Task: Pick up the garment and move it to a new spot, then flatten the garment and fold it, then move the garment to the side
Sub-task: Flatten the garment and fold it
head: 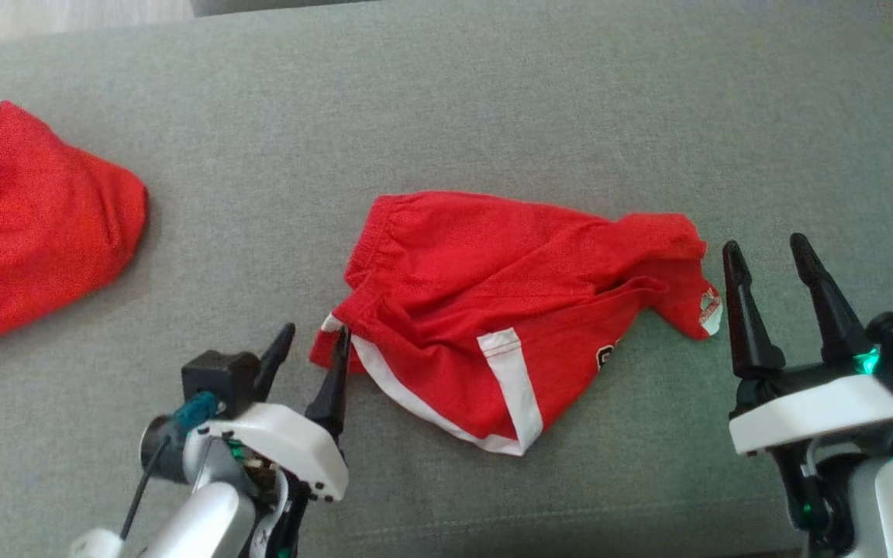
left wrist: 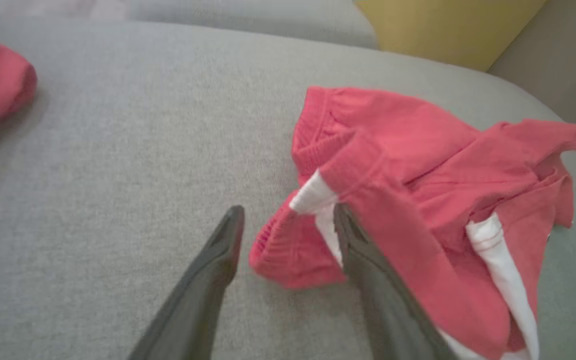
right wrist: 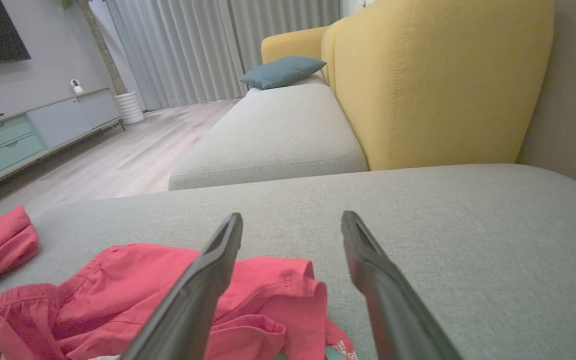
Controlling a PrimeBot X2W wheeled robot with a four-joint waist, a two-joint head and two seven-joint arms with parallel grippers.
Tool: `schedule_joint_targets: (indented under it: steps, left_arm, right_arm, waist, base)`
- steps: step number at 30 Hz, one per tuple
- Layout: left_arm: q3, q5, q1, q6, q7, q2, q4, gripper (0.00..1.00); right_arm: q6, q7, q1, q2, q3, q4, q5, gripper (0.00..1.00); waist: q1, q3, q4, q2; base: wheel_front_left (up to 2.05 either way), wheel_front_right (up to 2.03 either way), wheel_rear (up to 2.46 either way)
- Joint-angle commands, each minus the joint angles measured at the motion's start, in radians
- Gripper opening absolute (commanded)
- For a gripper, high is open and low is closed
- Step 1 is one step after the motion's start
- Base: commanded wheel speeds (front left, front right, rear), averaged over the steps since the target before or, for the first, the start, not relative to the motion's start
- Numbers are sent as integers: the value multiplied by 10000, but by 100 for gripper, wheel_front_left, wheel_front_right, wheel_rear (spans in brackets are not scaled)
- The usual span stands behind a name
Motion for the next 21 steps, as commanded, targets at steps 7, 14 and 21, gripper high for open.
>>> schedule_joint_targets:
  steps: [7,14,21]
  left_arm:
    - [625,773,-327,449,-1479,218,-714,100]
    - [1210,2047,-336,1181,-2011,727,-1393,100]
    - [1530,2277,393,1262,-2045,1077,-1668,100]
  right_arm:
    - [39,158,-108,-341,399,-568,-171,100]
    - [39,334,225,-393,521,-710,-380,100]
    - [39,452,736,-293,494,-774,-425,100]
  waist:
    - [0,-313,197,-1]
    - [0,-643,351,-1]
    - [0,-995,336,-1]
  base:
    - [0,0,0]
    - [0,0,0]
    - [0,0,0]
